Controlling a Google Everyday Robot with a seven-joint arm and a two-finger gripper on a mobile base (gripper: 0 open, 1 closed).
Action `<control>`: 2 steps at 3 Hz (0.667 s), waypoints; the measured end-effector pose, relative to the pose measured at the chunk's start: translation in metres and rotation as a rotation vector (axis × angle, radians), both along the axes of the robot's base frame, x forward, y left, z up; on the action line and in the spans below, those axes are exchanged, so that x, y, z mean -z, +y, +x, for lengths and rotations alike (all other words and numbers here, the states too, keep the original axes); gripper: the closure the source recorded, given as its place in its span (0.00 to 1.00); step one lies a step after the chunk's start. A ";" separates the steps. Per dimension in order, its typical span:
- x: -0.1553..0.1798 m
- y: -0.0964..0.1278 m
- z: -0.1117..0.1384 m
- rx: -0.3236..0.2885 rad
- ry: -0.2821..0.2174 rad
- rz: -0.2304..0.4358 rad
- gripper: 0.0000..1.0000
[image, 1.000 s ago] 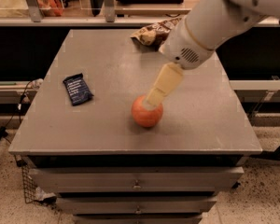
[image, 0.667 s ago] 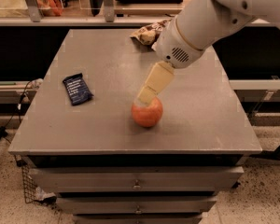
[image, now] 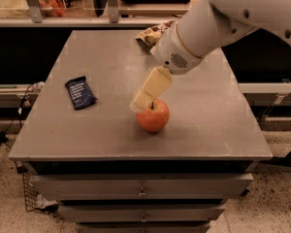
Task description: Move rxbar blueberry near brown chip bag
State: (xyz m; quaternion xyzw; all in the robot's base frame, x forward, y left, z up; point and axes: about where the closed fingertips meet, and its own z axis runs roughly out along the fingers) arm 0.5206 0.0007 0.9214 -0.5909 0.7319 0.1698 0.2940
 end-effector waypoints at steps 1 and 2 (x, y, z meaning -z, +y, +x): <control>0.019 0.050 0.008 -0.026 0.017 0.099 0.00; 0.035 0.114 0.018 -0.066 0.029 0.200 0.00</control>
Offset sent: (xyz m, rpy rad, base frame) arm 0.0270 0.1623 -0.0498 0.2816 0.0460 0.0924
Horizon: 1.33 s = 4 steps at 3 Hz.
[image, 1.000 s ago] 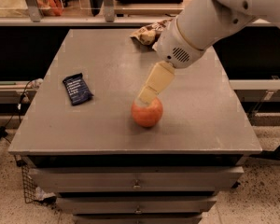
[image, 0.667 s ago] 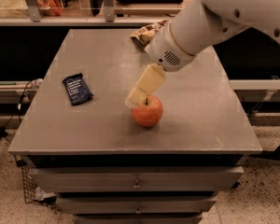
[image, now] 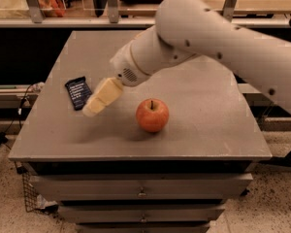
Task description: Move rxbar blueberry near brown chip bag
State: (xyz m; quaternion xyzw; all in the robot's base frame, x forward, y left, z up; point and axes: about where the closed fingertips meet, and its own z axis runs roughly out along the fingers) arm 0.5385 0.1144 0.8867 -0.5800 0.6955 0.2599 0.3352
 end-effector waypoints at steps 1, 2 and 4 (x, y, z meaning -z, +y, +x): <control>0.008 0.040 0.008 -0.028 -0.001 0.065 0.00; 0.024 0.055 0.024 -0.032 -0.010 0.080 0.00; 0.048 0.073 0.044 -0.019 0.006 0.108 0.16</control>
Offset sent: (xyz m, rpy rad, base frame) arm 0.0467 0.0701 -0.0431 0.0991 -0.0207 0.0295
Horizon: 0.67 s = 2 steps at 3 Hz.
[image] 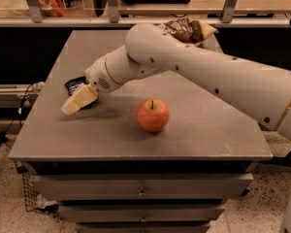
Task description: Move rxbar blueberry near brown chip bag
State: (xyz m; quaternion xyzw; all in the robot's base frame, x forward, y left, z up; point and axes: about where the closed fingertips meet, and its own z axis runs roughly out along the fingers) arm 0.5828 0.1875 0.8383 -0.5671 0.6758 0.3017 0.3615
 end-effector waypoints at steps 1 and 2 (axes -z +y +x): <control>0.009 0.005 0.001 0.019 0.027 0.014 0.47; 0.015 0.003 -0.002 0.035 0.045 0.020 0.70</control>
Offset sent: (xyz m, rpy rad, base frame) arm -0.0043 -0.0032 -0.0223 0.0296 0.0686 -0.0651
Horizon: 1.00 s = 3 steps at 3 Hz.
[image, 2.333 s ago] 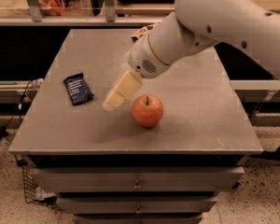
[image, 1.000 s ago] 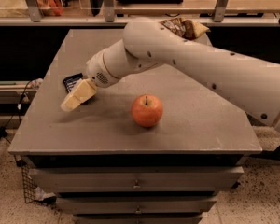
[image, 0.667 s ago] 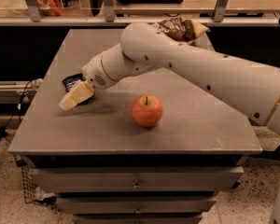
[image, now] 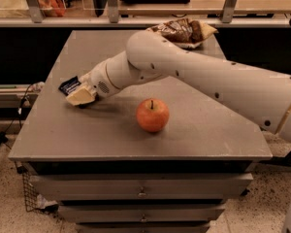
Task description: Move rxbar blueberry near brown chip bag
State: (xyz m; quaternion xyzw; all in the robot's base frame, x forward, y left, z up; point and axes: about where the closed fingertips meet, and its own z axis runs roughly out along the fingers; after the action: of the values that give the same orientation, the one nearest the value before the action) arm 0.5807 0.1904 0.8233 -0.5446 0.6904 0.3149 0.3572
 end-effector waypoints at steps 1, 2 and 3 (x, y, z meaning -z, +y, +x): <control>-0.003 0.000 0.000 0.000 0.000 0.000 0.94; -0.004 0.000 0.000 0.000 0.000 0.000 1.00; -0.039 -0.027 0.013 0.016 -0.098 -0.073 1.00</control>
Offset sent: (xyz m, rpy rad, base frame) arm 0.0192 -0.0537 0.0811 -0.1825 -0.2146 -0.0317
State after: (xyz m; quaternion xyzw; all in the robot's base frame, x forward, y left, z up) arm 0.5935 0.1630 0.8622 -0.5664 0.6876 0.2595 0.3729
